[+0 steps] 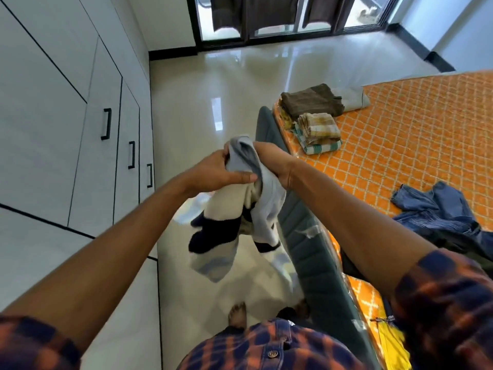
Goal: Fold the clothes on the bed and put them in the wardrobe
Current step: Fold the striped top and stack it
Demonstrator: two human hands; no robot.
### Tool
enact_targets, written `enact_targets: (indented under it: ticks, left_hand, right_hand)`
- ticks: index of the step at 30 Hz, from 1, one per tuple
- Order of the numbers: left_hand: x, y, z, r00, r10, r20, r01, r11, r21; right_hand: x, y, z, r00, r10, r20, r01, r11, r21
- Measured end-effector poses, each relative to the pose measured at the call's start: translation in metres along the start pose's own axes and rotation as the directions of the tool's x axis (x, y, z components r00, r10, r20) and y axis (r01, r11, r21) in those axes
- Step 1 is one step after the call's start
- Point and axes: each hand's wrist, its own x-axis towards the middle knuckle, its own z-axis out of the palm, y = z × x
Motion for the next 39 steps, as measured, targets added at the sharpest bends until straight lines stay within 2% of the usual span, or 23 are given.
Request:
enact_targets:
  ticks: [1, 3, 5, 7, 8, 11, 13, 15, 17, 19, 20, 24, 26, 28, 29, 30, 32, 34, 36, 37, 38, 39]
  left_hand:
    - [0.002, 0.002, 0.002, 0.999, 0.017, -0.043, -0.016, 1.000, 0.016]
    - [0.004, 0.011, -0.002, 0.976, 0.093, -0.197, -0.077, 0.993, 0.089]
    - [0.004, 0.016, -0.012, 0.951, 0.170, -0.260, -0.139, 0.981, 0.132]
    - [0.001, 0.023, -0.019, 0.972, 0.192, -0.137, -0.171, 0.974, 0.150]
    - [0.000, 0.026, -0.020, 0.975, 0.211, -0.076, -0.195, 0.965, 0.173]
    - [-0.001, 0.041, -0.024, 0.973, 0.228, 0.012, -0.225, 0.945, 0.239]
    - [-0.005, 0.051, -0.028, 0.971, 0.234, 0.038, -0.235, 0.932, 0.275]
    - [-0.012, 0.060, -0.031, 0.968, 0.246, 0.046, -0.249, 0.929, 0.275]
    - [-0.020, 0.069, -0.039, 0.971, 0.237, -0.032, -0.222, 0.942, 0.252]
    - [-0.027, 0.073, -0.057, 0.971, 0.202, -0.128, -0.173, 0.963, 0.209]
    - [-0.030, 0.072, -0.068, 0.969, 0.188, -0.160, -0.157, 0.970, 0.187]
    - [-0.048, 0.061, -0.096, 0.968, 0.172, -0.184, -0.147, 0.979, 0.144]
    - [-0.051, 0.055, -0.101, 0.959, 0.168, -0.227, -0.126, 0.973, 0.191]
    - [-0.051, 0.039, -0.112, 0.912, 0.162, -0.377, -0.078, 0.971, 0.228]
    - [-0.051, 0.025, -0.122, 0.877, 0.173, -0.449, -0.061, 0.966, 0.252]
    - [-0.055, 0.010, -0.130, 0.851, 0.168, -0.498, -0.026, 0.960, 0.280]
    - [-0.065, -0.022, -0.143, 0.838, 0.157, -0.523, 0.057, 0.927, 0.371]
    - [-0.073, -0.045, -0.147, 0.836, 0.116, -0.537, 0.128, 0.910, 0.395]
    - [-0.075, -0.060, -0.143, 0.832, 0.130, -0.539, 0.124, 0.904, 0.409]
    - [-0.072, -0.063, -0.138, 0.839, 0.153, -0.522, 0.098, 0.902, 0.421]
    - [-0.070, -0.065, -0.130, 0.850, 0.177, -0.496, 0.063, 0.900, 0.431]
    - [-0.068, -0.063, -0.125, 0.858, 0.201, -0.472, 0.033, 0.897, 0.441]
  right_hand:
    - [0.003, 0.001, -0.005, 0.998, -0.062, 0.014, 0.061, 0.997, 0.053]
    - [0.010, 0.012, -0.024, 0.958, -0.275, -0.085, 0.282, 0.955, 0.089]
    - [0.011, 0.042, -0.041, 0.914, -0.326, -0.240, 0.349, 0.936, 0.057]
    - [0.003, 0.084, -0.038, 0.888, -0.354, -0.294, 0.357, 0.933, -0.044]
    - [-0.002, 0.107, -0.030, 0.890, -0.365, -0.273, 0.347, 0.931, -0.113]
    - [-0.001, 0.146, -0.003, 0.873, -0.395, -0.285, 0.349, 0.916, -0.200]
    - [0.009, 0.156, 0.011, 0.826, -0.417, -0.379, 0.314, 0.899, -0.306]
    - [0.018, 0.158, 0.018, 0.774, -0.343, -0.532, 0.199, 0.930, -0.310]
    - [0.030, 0.161, 0.014, 0.709, -0.231, -0.667, 0.096, 0.968, -0.233]
    - [0.039, 0.166, 0.002, 0.637, -0.186, -0.748, 0.077, 0.981, -0.178]
    - [0.042, 0.167, -0.005, 0.631, -0.197, -0.750, 0.081, 0.979, -0.189]
    - [0.052, 0.168, -0.018, 0.744, -0.292, -0.601, 0.112, 0.941, -0.318]
    - [0.056, 0.156, -0.017, 0.723, -0.282, -0.630, 0.151, 0.955, -0.254]
    - [0.054, 0.140, -0.023, 0.661, -0.282, -0.695, 0.199, 0.959, -0.200]
    - [0.052, 0.133, -0.030, 0.630, -0.320, -0.707, 0.213, 0.948, -0.238]
    - [0.046, 0.128, -0.038, 0.610, -0.388, -0.691, 0.212, 0.920, -0.329]
    - [0.029, 0.121, -0.064, 0.625, -0.568, -0.535, 0.219, 0.786, -0.579]
    - [0.005, 0.112, -0.088, 0.691, -0.680, -0.247, 0.269, 0.558, -0.785]
    - [-0.015, 0.100, -0.109, 0.708, -0.705, -0.036, 0.268, 0.317, -0.910]
    - [-0.020, 0.095, -0.116, 0.699, -0.715, -0.008, 0.220, 0.225, -0.949]
    - [-0.024, 0.095, -0.122, 0.683, -0.730, -0.025, 0.157, 0.180, -0.971]
    - [-0.025, 0.095, -0.127, 0.656, -0.749, -0.090, 0.094, 0.200, -0.975]
